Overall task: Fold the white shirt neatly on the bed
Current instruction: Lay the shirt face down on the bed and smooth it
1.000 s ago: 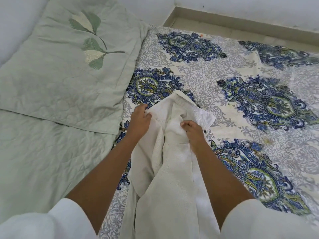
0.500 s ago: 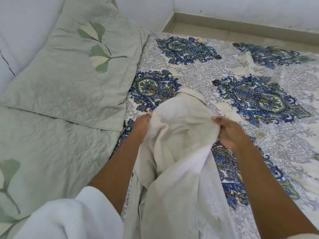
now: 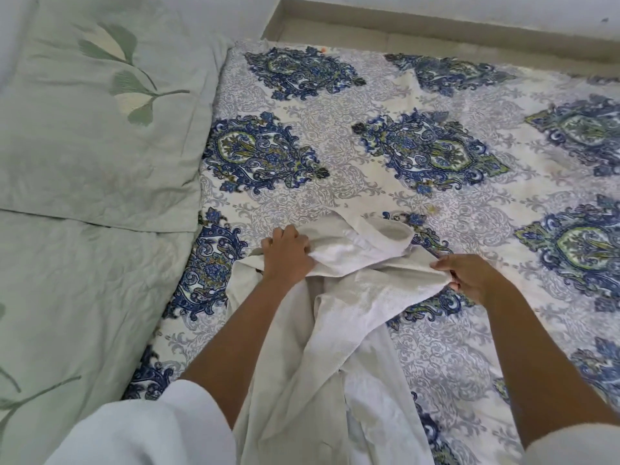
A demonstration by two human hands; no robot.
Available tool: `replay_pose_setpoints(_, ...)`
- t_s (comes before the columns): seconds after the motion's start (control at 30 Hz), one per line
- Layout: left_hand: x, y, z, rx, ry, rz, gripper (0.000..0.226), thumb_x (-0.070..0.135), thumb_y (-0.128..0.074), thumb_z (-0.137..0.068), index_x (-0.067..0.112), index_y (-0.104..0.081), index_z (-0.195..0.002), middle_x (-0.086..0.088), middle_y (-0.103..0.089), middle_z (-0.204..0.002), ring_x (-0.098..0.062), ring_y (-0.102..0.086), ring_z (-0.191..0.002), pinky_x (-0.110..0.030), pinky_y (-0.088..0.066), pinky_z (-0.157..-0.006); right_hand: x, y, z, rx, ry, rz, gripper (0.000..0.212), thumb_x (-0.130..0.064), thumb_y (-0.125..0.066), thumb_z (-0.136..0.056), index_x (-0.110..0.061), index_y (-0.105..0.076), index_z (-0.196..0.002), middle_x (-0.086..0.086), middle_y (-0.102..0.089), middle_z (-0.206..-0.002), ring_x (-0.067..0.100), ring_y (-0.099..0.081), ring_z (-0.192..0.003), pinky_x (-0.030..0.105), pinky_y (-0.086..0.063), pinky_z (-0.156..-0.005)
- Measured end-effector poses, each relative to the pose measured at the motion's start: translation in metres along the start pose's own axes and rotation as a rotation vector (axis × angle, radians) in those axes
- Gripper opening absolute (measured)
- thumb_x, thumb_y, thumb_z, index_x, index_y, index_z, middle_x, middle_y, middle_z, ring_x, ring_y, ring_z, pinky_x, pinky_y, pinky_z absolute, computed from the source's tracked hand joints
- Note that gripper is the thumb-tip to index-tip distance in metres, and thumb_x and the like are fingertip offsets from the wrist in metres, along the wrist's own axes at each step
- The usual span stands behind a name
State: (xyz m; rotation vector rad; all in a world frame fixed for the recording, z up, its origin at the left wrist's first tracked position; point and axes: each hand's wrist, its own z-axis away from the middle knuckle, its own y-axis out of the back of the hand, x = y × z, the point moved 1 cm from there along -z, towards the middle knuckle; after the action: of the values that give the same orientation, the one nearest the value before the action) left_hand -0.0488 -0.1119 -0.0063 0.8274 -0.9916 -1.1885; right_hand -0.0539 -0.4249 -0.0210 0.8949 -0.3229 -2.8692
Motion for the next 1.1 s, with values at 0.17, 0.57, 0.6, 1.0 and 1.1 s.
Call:
replay_pose_setpoints(0.17,0.005,0.027,0.007,-0.156,-0.171,0.421,0.015,0.009,-0.062,-0.081,0.010,-0.051,-0.091,-0.002,-0.048,-0.083,-0.022,-0.046,-0.086,-0.028,-0.030,-0.065,0.020,0.003,0.016,-0.033,0.074,-0.565,0.019,-0.002,-0.048,-0.088,-0.009,-0.051,-0.071,0.004,-0.059,-0.057,0.011,-0.060,-0.046,0.017,-0.048,-0.043)
replay_pose_setpoints(0.57,-0.009,0.182,0.046,-0.433,-0.119,0.655,0.022,0.017,-0.068,-0.081,0.009,-0.064,-0.101,-0.007,-0.067,-0.089,-0.020,-0.059,-0.076,-0.024,-0.046,-0.064,-0.015,0.052,0.101,-0.326,0.275,-0.045,0.020,0.004,-0.065,-0.070,-0.003,-0.061,-0.088,0.010,-0.065,-0.083,0.026,-0.063,-0.074,0.031,-0.053,-0.059)
replay_pose_setpoints(0.6,-0.009,0.196,0.051,-0.462,-0.087,0.722,0.026,0.023,-0.067,-0.079,0.006,-0.065,-0.100,-0.005,-0.068,-0.086,-0.019,-0.061,-0.074,-0.023,-0.049,-0.061,-0.023,0.059,0.113,-0.307,0.290,0.081,0.018,0.000,-0.068,-0.070,-0.002,-0.063,-0.088,0.012,-0.065,-0.085,0.029,-0.062,-0.081,0.033,-0.050,-0.065)
replay_pose_setpoints(1.0,0.044,0.292,0.166,-0.848,-0.197,0.547,0.052,0.033,-0.090,-0.047,0.004,-0.072,-0.086,-0.013,-0.067,-0.087,-0.023,-0.063,-0.074,-0.029,-0.056,-0.062,-0.045,0.161,0.311,-0.051,0.448,0.483,0.037,-0.021,-0.049,-0.095,-0.020,-0.048,-0.132,0.018,-0.053,-0.133,0.028,-0.057,-0.106,0.040,-0.039,-0.099)
replay_pose_setpoints(1.1,0.067,0.309,0.196,-0.796,-0.262,0.600,0.050,0.030,-0.091,-0.041,0.007,-0.069,-0.079,-0.006,-0.068,-0.080,-0.018,-0.065,-0.074,-0.025,-0.056,-0.060,-0.034,0.179,0.342,-0.095,0.449,0.452,0.024,-0.028,-0.065,-0.083,-0.020,-0.066,-0.105,0.014,-0.059,-0.127,0.025,-0.058,-0.108,0.036,-0.039,-0.100)
